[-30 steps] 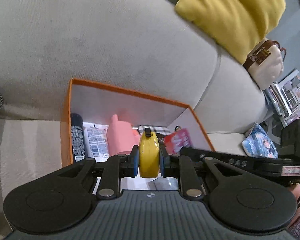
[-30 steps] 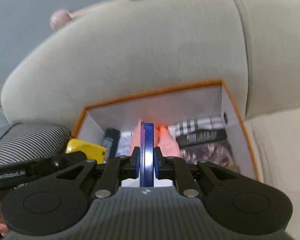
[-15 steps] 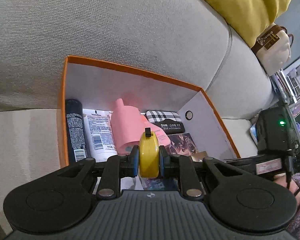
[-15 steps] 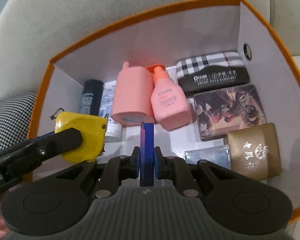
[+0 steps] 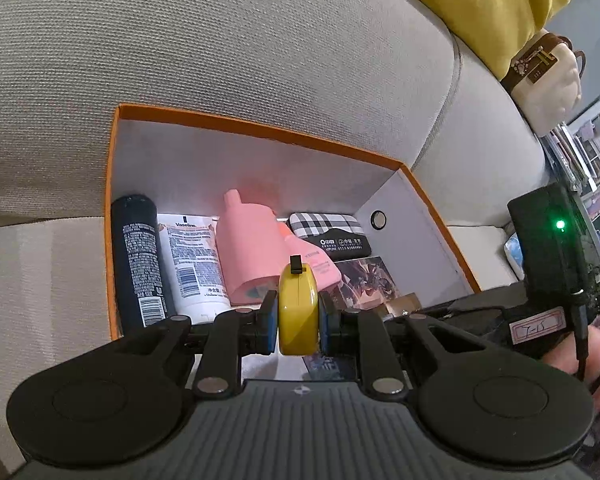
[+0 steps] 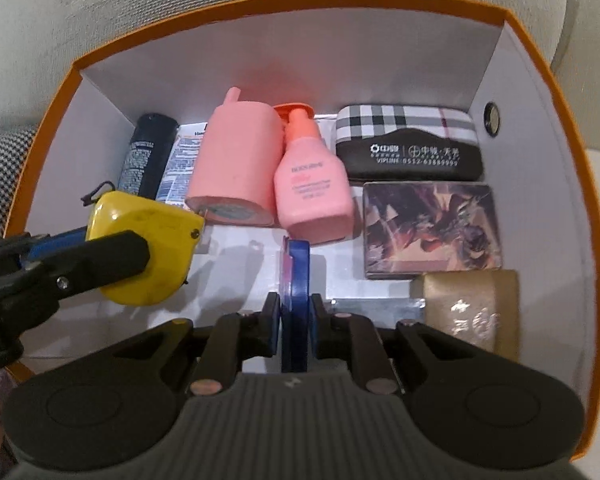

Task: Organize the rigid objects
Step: 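Lower the tape measure into the orange box with the left tool while the right lowers the card pack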

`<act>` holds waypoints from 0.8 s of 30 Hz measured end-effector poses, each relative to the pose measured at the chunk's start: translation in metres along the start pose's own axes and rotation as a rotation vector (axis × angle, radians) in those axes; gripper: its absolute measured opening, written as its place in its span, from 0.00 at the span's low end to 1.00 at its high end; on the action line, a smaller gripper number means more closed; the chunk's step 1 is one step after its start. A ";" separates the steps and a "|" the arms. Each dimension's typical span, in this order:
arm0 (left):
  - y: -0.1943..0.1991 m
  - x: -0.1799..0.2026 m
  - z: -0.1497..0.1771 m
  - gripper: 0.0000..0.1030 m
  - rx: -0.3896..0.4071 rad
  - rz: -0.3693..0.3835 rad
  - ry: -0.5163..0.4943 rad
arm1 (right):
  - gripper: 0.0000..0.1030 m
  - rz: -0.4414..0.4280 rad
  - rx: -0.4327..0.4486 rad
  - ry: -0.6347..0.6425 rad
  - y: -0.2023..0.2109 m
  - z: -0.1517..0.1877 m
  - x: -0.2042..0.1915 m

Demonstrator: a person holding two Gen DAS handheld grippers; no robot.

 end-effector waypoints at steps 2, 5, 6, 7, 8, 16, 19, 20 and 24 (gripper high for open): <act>-0.001 0.001 0.001 0.21 -0.002 0.000 0.000 | 0.16 0.006 0.006 0.023 0.002 -0.002 -0.002; -0.003 0.002 0.002 0.21 -0.006 0.000 -0.001 | 0.17 0.012 0.019 0.047 0.009 -0.005 -0.003; -0.003 0.003 0.002 0.21 -0.008 0.001 -0.003 | 0.17 0.017 0.024 0.057 0.011 -0.005 -0.004; -0.004 0.003 0.003 0.21 -0.009 0.001 -0.003 | 0.17 0.021 0.027 0.066 0.012 -0.006 -0.005; -0.004 0.003 0.003 0.21 -0.009 0.001 -0.003 | 0.17 0.026 0.029 0.075 0.013 -0.007 -0.006; -0.004 0.003 0.004 0.21 -0.007 0.004 0.002 | 0.11 0.058 -0.025 0.087 -0.002 -0.007 -0.005; -0.004 0.003 0.004 0.21 -0.009 0.001 0.000 | 0.10 0.065 -0.044 0.092 -0.010 -0.003 -0.006; -0.005 0.004 0.004 0.21 -0.011 -0.001 0.001 | 0.10 0.060 -0.047 0.092 -0.011 -0.001 -0.007; -0.007 0.005 0.006 0.21 -0.042 -0.018 -0.002 | 0.12 0.052 0.018 0.094 0.001 -0.006 -0.008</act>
Point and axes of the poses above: each gripper's, at about its wrist camera, not at the fingertips, and y roughly against the way its jaws point, x to its right, z to its underside, the point moved 9 cm from there along -y, roughly the way its jaws point, and after that the axes turned 10 degrees about -y, right-handed, at the moved point
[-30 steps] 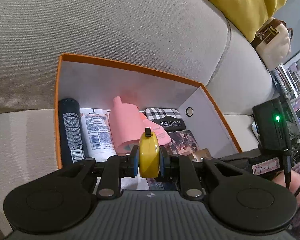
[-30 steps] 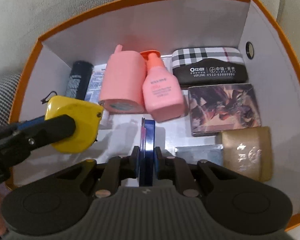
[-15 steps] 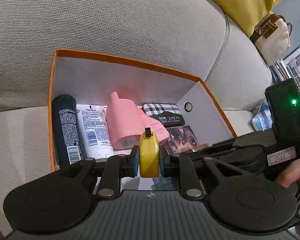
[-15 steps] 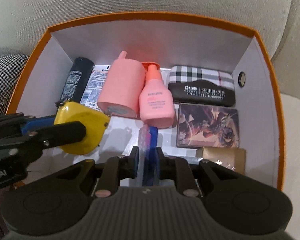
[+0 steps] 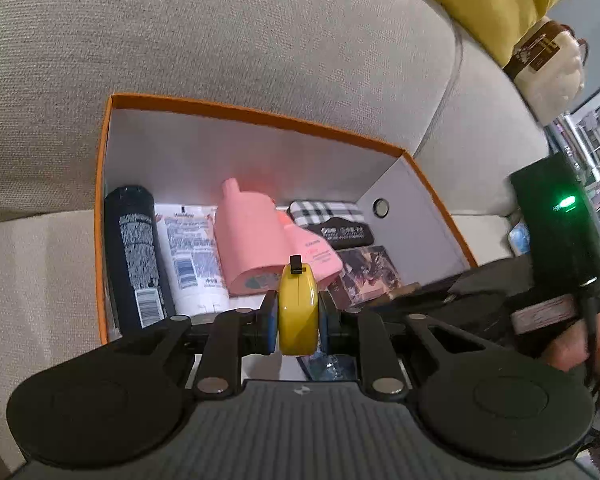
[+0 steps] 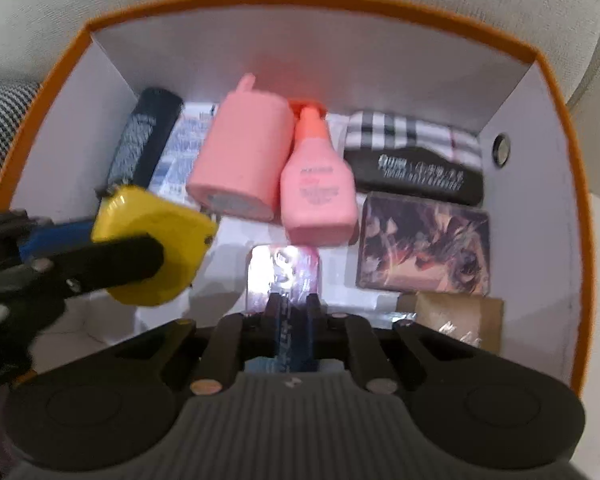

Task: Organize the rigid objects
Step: 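Lower the tape measure into the orange box with the left tool while the right lowers the card pack, then open both tools to release the tape measure and card pack, then withdraw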

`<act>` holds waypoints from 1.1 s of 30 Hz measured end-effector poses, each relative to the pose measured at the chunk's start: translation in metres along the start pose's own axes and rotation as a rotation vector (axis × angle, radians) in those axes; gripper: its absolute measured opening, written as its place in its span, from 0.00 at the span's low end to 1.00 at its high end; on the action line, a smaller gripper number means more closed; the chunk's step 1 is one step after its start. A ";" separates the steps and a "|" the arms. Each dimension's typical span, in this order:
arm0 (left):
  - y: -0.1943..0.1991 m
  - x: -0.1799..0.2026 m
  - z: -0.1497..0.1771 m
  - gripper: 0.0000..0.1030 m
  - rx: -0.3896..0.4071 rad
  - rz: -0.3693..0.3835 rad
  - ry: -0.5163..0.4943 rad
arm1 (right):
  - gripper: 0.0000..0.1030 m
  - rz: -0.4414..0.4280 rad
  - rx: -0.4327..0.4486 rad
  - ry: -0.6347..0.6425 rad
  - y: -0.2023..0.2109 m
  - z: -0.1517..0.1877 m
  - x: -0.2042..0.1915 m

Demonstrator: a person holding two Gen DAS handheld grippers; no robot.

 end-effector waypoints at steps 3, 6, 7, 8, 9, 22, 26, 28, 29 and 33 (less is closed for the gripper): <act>-0.004 0.001 0.002 0.21 -0.040 -0.013 0.020 | 0.12 -0.025 0.066 -0.029 0.015 -0.006 0.006; -0.011 0.001 0.006 0.21 -0.100 -0.013 0.038 | 0.15 -0.049 0.119 -0.030 0.028 -0.008 0.010; -0.013 0.000 0.008 0.21 -0.128 -0.032 0.043 | 0.15 -0.055 0.129 -0.029 0.030 -0.007 0.011; -0.015 -0.001 0.009 0.21 -0.150 -0.053 0.045 | 0.15 -0.064 0.137 -0.031 0.032 -0.007 0.011; -0.018 -0.001 0.010 0.21 -0.169 -0.070 0.043 | 0.15 -0.079 0.144 -0.034 0.034 -0.006 0.013; -0.048 -0.006 0.028 0.21 -0.375 -0.086 0.177 | 0.15 -0.142 0.195 -0.033 0.051 0.013 0.027; -0.049 -0.007 0.029 0.22 -0.395 -0.111 0.188 | 0.15 -0.141 0.198 -0.040 0.052 0.016 0.034; -0.048 -0.009 0.028 0.25 -0.405 -0.152 0.161 | 0.15 -0.135 0.200 -0.040 0.053 0.017 0.037; -0.046 -0.009 0.027 0.26 -0.408 -0.178 0.139 | 0.15 -0.134 0.201 -0.040 0.054 0.018 0.038; -0.041 -0.011 0.024 0.26 -0.405 -0.234 0.078 | 0.15 -0.131 0.206 -0.042 0.056 0.018 0.040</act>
Point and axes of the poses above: each gripper's, at about its wrist camera, not at the fingertips, and y roughly against the way its jaws point, x to its right, z to its underside, the point moved 9 cm from there along -y, roughly the way its jaws point, and after that the axes turned 10 degrees about -y, right-handed, at the moved point
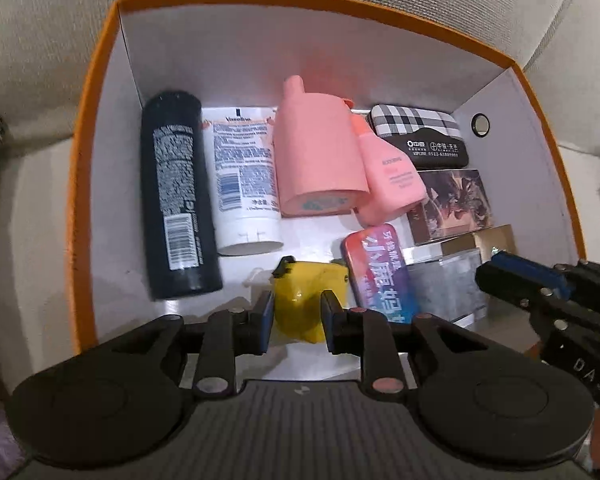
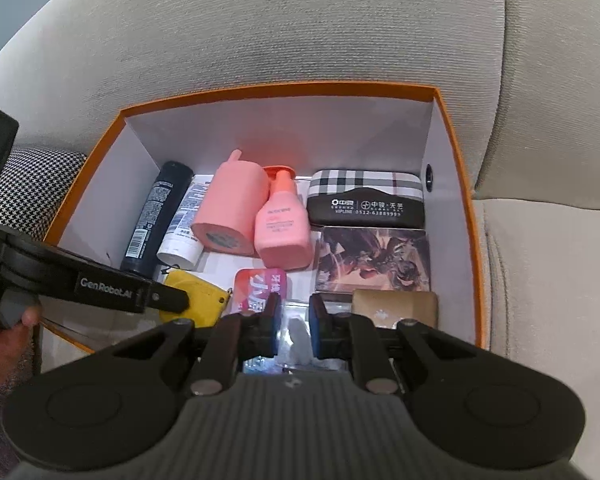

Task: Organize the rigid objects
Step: 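Open both tools to release the tape measure and card pack, then withdraw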

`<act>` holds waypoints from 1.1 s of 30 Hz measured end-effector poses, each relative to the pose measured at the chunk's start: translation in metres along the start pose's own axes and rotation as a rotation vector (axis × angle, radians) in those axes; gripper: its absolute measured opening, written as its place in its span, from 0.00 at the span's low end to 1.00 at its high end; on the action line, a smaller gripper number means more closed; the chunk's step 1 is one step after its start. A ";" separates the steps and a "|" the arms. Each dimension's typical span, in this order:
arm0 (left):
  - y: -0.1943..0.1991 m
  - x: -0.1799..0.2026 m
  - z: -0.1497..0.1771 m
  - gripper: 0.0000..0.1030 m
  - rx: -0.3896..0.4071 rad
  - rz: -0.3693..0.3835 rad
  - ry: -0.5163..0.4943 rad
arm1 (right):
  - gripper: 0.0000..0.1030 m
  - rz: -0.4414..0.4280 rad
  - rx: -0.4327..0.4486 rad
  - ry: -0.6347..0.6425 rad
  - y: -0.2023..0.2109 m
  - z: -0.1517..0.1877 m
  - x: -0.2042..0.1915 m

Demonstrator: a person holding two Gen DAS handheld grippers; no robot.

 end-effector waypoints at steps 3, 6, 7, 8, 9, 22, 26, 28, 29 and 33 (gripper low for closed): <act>0.002 -0.001 0.000 0.28 0.009 -0.031 -0.024 | 0.16 0.002 0.000 0.001 0.001 -0.001 0.000; 0.006 -0.001 -0.002 0.28 0.018 -0.021 -0.017 | 0.16 0.005 0.003 0.004 0.003 -0.001 -0.003; 0.012 -0.002 -0.002 0.28 0.032 -0.021 -0.022 | 0.16 0.005 0.005 0.006 0.005 -0.002 -0.003; 0.016 0.000 -0.002 0.28 0.046 -0.023 -0.027 | 0.16 0.005 0.007 0.007 0.006 -0.002 -0.005; 0.022 0.001 -0.002 0.28 0.064 -0.021 -0.031 | 0.16 0.004 0.012 0.010 0.010 -0.003 -0.007; 0.138 0.035 0.017 0.60 0.517 -0.110 -0.175 | 0.41 0.002 0.198 0.080 0.082 -0.001 -0.036; 0.168 0.044 0.031 0.86 0.664 -0.198 -0.206 | 0.63 0.019 0.308 0.094 0.106 0.008 -0.037; 0.175 0.048 0.039 0.87 0.707 -0.233 -0.217 | 0.66 0.045 0.353 0.106 0.113 0.014 -0.035; 0.179 0.049 0.043 0.88 0.724 -0.249 -0.216 | 0.72 0.060 0.374 0.105 0.117 0.017 -0.033; 0.187 0.055 0.057 0.93 0.778 -0.282 -0.221 | 0.79 0.044 0.434 0.083 0.128 0.029 -0.033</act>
Point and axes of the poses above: each gripper's, at about its wrist camera, not at the fingertips, and y roughly against the way its jaws point, x to its right, z to its underside, the point moved 9 cm from there along -y, roughly the way its jaws point, and after that the axes turned 10 degrees about -y, right-handed, at the moved point
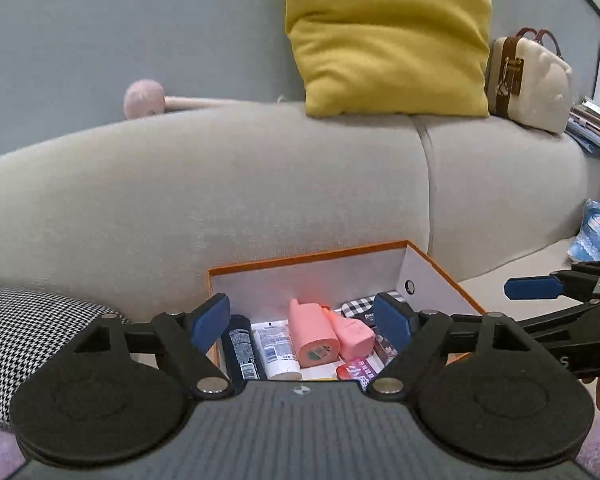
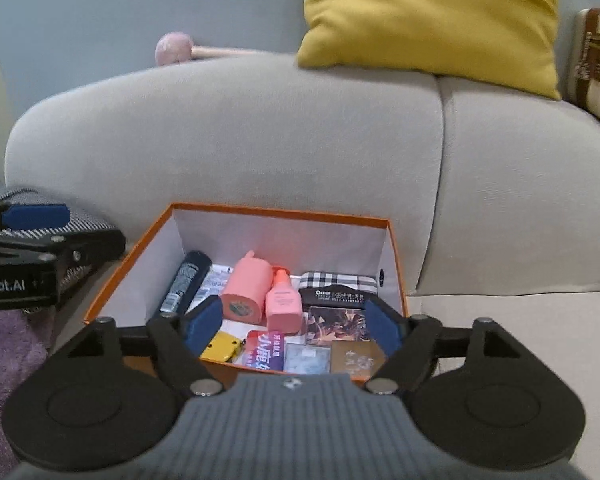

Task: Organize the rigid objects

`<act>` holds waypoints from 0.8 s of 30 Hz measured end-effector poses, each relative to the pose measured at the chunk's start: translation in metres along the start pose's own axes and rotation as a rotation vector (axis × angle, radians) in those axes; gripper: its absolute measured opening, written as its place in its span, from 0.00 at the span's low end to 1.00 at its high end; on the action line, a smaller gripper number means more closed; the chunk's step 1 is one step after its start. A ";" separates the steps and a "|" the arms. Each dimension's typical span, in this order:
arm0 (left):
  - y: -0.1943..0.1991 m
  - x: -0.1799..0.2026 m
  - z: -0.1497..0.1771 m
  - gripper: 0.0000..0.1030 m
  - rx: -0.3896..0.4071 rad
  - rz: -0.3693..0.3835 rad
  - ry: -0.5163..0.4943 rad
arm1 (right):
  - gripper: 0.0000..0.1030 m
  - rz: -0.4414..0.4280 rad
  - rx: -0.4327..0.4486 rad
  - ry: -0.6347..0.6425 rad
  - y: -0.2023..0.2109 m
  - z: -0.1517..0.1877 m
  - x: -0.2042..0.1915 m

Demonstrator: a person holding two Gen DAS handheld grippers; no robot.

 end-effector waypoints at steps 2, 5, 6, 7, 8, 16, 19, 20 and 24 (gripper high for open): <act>0.003 0.004 0.003 0.99 -0.001 0.007 0.005 | 0.84 -0.011 0.019 -0.023 0.007 0.004 -0.002; 0.010 0.003 0.012 1.00 0.011 -0.010 0.034 | 0.85 0.017 0.046 -0.043 0.016 0.009 -0.002; 0.012 0.003 0.013 1.00 0.021 -0.025 0.034 | 0.86 0.020 0.053 -0.053 0.017 0.011 -0.002; 0.015 0.002 0.016 1.00 0.026 -0.041 0.035 | 0.87 0.020 0.062 -0.070 0.019 0.013 -0.001; 0.016 0.002 0.018 1.00 0.034 -0.057 0.038 | 0.87 0.019 0.073 -0.089 0.021 0.016 -0.001; 0.014 -0.008 0.048 1.00 0.052 -0.111 0.088 | 0.91 0.050 0.121 -0.073 0.022 0.034 -0.003; 0.003 -0.013 0.063 1.00 0.006 -0.107 0.122 | 0.92 0.055 0.115 -0.082 0.017 0.040 -0.002; 0.000 -0.014 0.068 1.00 -0.006 -0.107 0.125 | 0.92 0.053 0.105 -0.090 0.013 0.043 -0.001; -0.012 -0.013 0.084 1.00 -0.039 -0.117 0.107 | 0.92 0.057 0.078 -0.108 -0.003 0.052 0.002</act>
Point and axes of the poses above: each gripper's, at about its wrist camera, not at the fingertips, and y roughly against the way its jaws point, x to its right, z to its underside, the point moved 9 cm from there along -y, roughly the way its jaws point, and after that the axes turned 10 degrees about -y, right-handed, at the moved point
